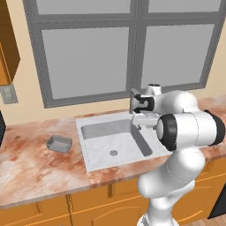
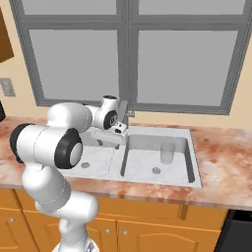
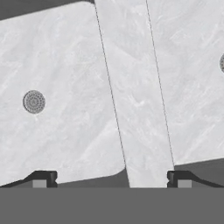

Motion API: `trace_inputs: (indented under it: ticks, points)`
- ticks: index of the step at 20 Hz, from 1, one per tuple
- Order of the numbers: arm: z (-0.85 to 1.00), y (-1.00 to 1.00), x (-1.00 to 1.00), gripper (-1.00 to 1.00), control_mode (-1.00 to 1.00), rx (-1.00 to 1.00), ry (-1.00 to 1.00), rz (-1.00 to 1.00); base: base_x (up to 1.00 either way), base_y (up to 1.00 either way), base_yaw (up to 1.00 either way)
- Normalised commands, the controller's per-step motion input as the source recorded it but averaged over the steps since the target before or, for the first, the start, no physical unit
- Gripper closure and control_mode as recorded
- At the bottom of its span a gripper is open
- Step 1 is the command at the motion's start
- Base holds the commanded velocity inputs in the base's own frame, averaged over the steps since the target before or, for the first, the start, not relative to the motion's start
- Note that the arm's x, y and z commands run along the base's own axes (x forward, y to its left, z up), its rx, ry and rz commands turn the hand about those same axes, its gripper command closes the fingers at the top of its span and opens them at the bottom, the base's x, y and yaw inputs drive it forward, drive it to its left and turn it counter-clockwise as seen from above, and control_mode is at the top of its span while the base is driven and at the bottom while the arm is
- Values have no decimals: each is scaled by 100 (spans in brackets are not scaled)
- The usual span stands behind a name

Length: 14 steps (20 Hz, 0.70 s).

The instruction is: Place the tupperware in the left basin and the glass cup in the right basin of the sink.

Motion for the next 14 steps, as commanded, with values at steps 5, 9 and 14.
trace_inputs:
  ticks: [5, 9, 14]
  points:
    - [0, 0, 0, -100, 100, 0, 0, 0, 0, 61, -2]
    - [-3, 39, 3, -100, -100, 0, 0, 0, 0, 15, 0]
    - [0, 47, 27, -100, -100, 0, 1, 0, 0, 0, 0]
